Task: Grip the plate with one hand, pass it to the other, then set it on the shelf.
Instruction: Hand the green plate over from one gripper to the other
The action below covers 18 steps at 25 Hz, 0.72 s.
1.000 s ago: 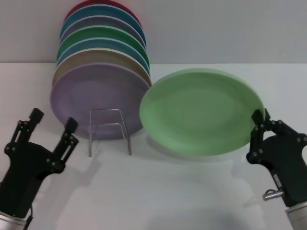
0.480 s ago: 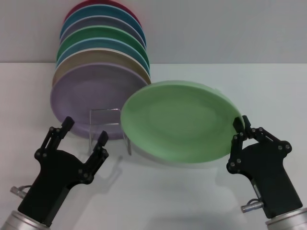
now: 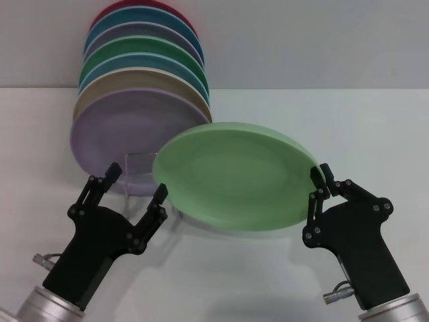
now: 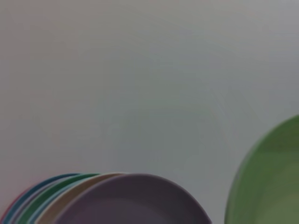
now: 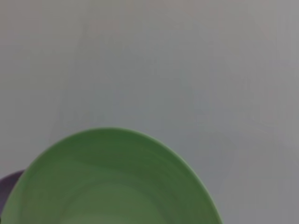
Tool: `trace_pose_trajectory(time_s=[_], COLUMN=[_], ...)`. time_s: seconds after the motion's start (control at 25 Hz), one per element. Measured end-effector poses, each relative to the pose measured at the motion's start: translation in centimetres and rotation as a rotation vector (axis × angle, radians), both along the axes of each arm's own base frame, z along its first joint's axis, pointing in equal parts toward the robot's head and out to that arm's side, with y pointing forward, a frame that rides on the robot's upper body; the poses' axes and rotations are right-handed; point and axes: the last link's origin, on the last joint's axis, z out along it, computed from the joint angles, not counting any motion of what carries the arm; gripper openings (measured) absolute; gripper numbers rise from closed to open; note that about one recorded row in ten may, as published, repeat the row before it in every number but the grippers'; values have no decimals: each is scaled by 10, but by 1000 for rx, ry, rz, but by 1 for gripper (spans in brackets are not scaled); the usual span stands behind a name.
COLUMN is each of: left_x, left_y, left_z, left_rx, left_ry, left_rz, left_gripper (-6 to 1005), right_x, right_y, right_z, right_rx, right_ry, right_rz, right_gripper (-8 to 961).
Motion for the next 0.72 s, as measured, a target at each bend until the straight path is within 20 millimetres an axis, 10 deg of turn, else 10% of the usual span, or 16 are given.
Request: trace_pose_trajectory(time_s=[0.72], left_x=[4], left_y=[6], left_z=[-5], left_rx=[-26], left_ry=[14], left_rz=[-3], left_gripper=[777], right_x=[-2], right_y=[1], right_z=[-6], right_rx=[-34], right_ry=[-22], right_rz=[16], right_gripper=[126])
